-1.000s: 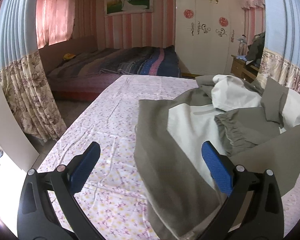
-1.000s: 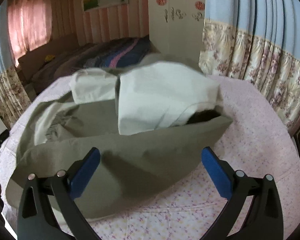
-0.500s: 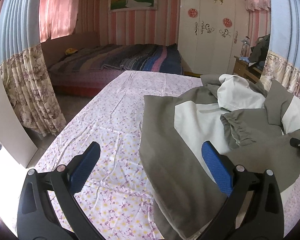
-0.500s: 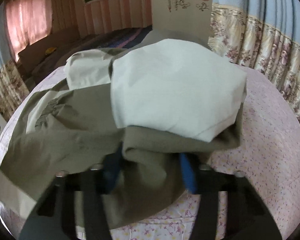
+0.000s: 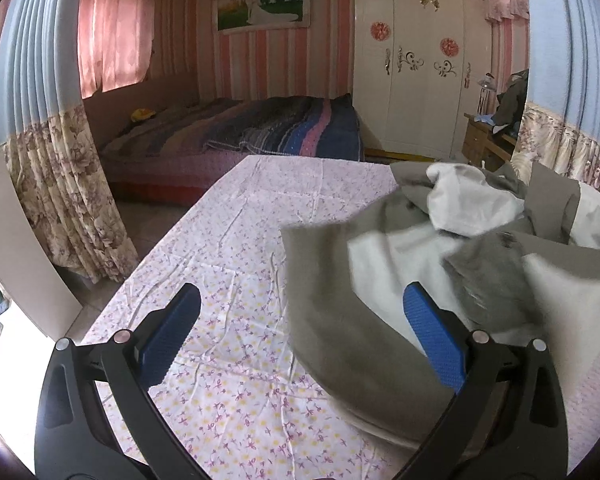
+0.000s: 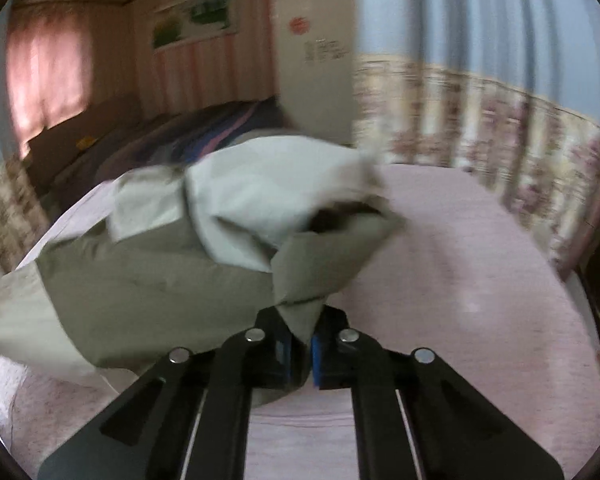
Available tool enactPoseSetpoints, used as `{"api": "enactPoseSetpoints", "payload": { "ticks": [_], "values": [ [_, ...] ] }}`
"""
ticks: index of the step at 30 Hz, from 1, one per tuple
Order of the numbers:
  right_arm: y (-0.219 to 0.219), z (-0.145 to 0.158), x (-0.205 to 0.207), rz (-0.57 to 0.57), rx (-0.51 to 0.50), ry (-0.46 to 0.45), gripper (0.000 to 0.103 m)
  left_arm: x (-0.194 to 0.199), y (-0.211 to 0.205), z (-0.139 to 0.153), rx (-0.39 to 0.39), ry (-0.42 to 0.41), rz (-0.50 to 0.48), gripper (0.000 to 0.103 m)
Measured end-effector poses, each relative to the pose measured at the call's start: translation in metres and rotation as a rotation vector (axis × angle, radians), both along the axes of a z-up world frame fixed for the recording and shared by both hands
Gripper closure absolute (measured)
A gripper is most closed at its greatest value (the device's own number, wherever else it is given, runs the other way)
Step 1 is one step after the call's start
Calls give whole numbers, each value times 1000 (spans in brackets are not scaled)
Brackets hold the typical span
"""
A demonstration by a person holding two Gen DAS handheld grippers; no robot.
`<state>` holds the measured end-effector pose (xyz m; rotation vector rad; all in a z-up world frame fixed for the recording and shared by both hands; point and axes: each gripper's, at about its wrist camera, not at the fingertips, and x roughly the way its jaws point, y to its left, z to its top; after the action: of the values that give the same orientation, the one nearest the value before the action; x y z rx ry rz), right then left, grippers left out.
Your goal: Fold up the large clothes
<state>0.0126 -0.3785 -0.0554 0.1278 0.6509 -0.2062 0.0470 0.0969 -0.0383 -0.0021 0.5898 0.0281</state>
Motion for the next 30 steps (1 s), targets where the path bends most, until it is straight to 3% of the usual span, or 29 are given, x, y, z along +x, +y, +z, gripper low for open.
{"api": "enactPoseSetpoints", "payload": {
  "ticks": [5,7,8,9,11,16,21,29,30],
  "values": [
    [-80,-17,18,-136,-78,41,95,-5,-17,3,3,4,-20,3],
    [-100,-21,21,-155,-72,57,73,-7,-26,1,-4,17,-39,3],
    [-104,-19,20,-164,-90,56,51,-7,-31,-2,-4,23,-49,3],
    [-106,-11,9,-176,-106,5,33,-8,-40,-7,-1,40,-66,3],
    [-109,-1,-7,-183,-98,-49,12,-11,-55,-16,-2,73,-105,3],
    [-102,6,-25,-124,5,-8,10,-6,-78,-34,6,121,-149,3],
    [-80,4,-29,-73,2,5,8,18,-88,-44,28,158,-166,3],
    [-80,-2,-30,-80,39,8,8,39,-110,-67,39,238,-223,3],
    [-80,-2,-29,-81,40,10,8,40,-112,-69,34,248,-228,8]
  ]
}}
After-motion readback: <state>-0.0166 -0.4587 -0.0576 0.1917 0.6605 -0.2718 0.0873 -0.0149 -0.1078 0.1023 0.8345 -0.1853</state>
